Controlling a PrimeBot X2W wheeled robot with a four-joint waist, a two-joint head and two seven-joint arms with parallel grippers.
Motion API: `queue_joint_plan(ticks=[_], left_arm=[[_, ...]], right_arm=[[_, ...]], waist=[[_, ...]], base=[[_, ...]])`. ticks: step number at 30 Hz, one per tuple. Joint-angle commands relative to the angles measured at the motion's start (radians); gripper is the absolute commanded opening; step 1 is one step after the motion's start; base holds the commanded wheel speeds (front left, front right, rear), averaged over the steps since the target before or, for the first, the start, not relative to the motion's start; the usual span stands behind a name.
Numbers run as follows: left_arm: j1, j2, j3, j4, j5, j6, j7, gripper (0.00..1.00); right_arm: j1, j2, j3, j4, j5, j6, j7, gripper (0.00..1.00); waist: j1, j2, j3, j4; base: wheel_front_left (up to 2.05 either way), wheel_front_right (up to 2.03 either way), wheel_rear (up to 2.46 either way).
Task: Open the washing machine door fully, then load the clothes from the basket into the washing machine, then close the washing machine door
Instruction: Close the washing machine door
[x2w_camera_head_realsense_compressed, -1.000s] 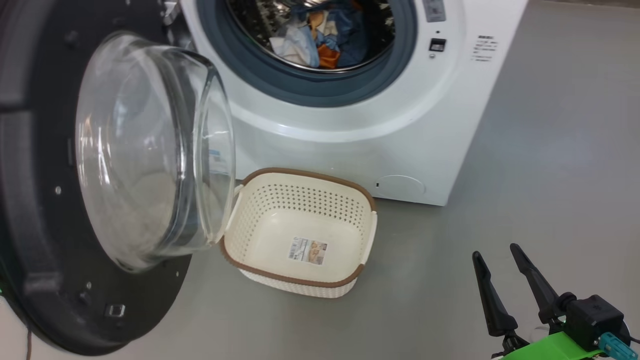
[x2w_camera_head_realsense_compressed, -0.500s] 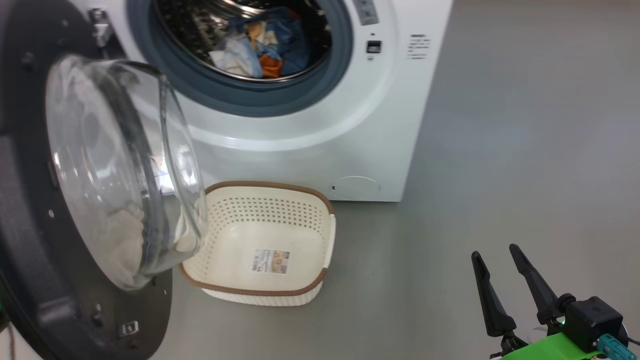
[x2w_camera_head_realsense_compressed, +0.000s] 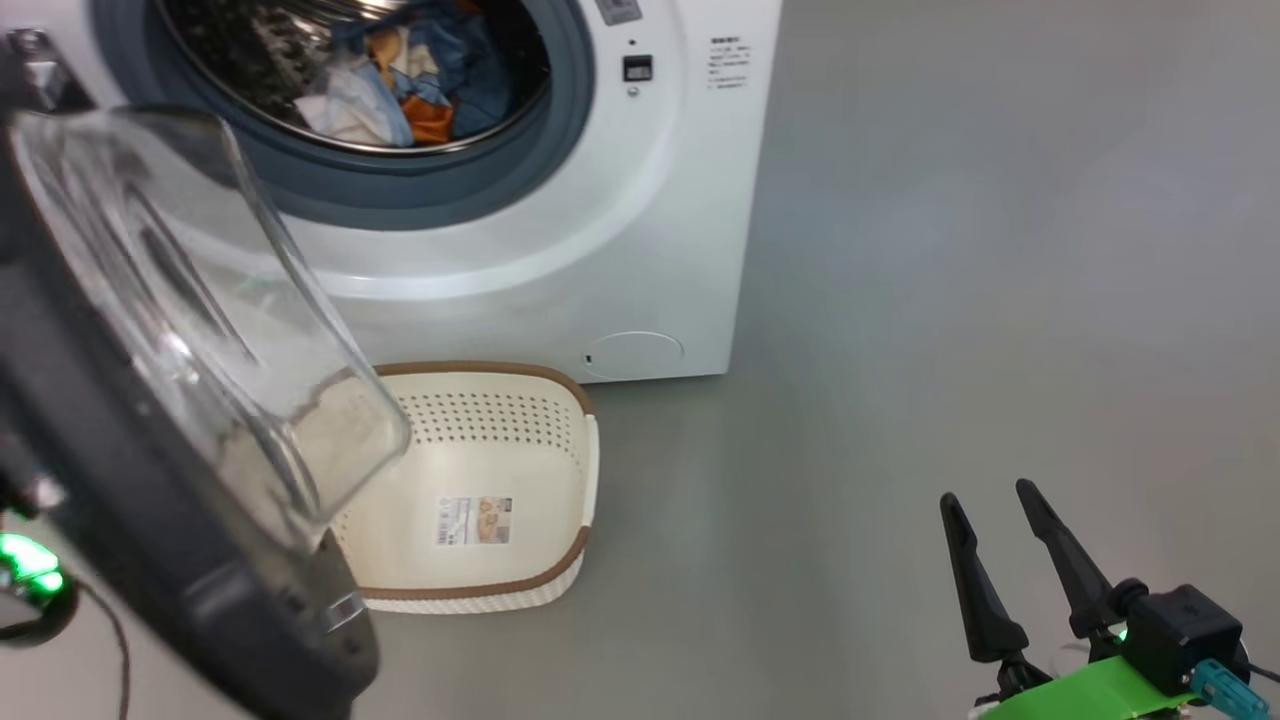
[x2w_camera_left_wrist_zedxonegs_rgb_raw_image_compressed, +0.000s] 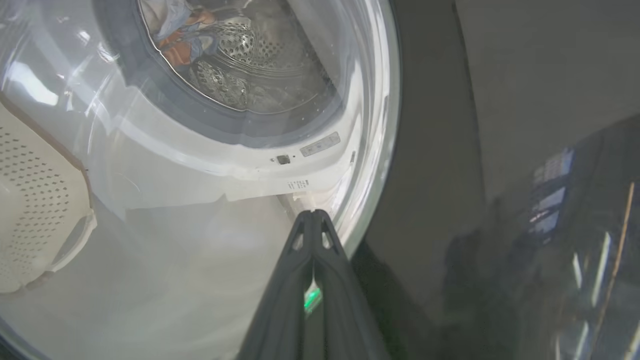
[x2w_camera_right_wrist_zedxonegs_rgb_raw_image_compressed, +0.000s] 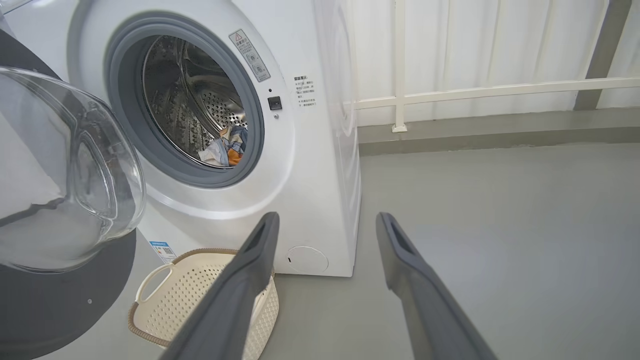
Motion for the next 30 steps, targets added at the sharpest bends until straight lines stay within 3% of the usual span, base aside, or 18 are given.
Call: queue_joint_plan(ticks=[1,30], left_arm=[[-0.064,0.019,0.020,-0.024,-0.002,-0.020,-0.001,0.00],[-0.329,-0.134,-0.057,0.241,0.089,-0.155,-0.131,0.00]], right_arm=[[-0.040,-0.002,0.021,-0.019,-0.003,0.006,-0.011,1.00],[-0.098,-0.001,0.074,0.040,0.016,0.006,-0.027,1.00]], waist=[[-0.0001,0.0000,0.016,-0.022],[-0.0001,0.0000,0.036,-0.164]], base=[[0.00,0.00,0.00],[0.00,0.00,0.00]])
